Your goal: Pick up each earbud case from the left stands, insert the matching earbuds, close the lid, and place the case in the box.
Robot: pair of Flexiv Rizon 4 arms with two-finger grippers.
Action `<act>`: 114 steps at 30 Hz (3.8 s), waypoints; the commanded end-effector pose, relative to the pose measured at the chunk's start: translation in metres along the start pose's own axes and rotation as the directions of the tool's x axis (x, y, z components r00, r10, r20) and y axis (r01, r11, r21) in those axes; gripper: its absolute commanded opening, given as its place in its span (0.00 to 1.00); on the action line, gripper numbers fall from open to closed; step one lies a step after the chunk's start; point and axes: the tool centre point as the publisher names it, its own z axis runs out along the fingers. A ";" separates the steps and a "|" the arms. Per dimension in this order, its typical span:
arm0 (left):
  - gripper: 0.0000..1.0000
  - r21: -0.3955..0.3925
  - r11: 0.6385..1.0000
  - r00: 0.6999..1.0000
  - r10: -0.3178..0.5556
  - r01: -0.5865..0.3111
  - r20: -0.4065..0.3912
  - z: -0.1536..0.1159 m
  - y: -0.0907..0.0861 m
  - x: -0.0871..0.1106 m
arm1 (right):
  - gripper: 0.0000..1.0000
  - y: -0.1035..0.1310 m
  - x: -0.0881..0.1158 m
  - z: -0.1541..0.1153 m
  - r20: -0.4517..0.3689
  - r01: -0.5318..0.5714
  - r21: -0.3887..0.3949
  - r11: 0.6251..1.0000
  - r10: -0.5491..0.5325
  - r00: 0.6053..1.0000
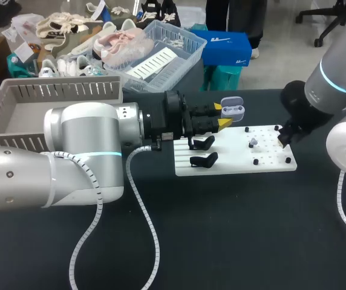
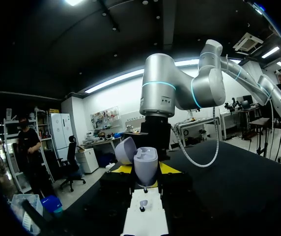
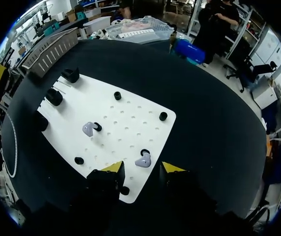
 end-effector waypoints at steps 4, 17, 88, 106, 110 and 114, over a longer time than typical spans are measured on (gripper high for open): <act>0.00 -0.004 1.000 1.000 0.002 -0.002 0.002 0.001 0.000 0.001 | 0.43 0.000 -0.001 0.003 0.001 0.004 -0.003 1.000 -0.004 1.000; 0.00 -0.004 1.000 1.000 0.002 -0.002 0.002 0.001 0.000 0.001 | 0.43 -0.002 -0.003 0.003 -0.014 0.043 -0.018 0.999 -0.044 0.999; 0.00 -0.004 1.000 1.000 0.002 -0.002 0.002 0.001 0.000 0.001 | 0.00 0.007 0.006 -0.017 -0.003 0.027 -0.008 1.000 -0.027 1.000; 0.00 -0.004 1.000 1.000 0.002 -0.002 0.002 0.001 0.000 0.001 | 0.00 0.032 0.006 -0.041 0.029 0.044 -0.024 0.999 -0.044 0.999; 0.00 -0.004 1.000 1.000 0.002 -0.002 0.002 0.001 0.000 0.001 | 0.00 0.032 0.006 -0.041 0.029 0.044 -0.024 0.999 -0.044 0.999; 0.00 -0.004 1.000 1.000 0.002 -0.002 0.002 0.001 0.000 0.001 | 0.00 0.032 0.006 -0.041 0.029 0.044 -0.024 0.999 -0.044 0.999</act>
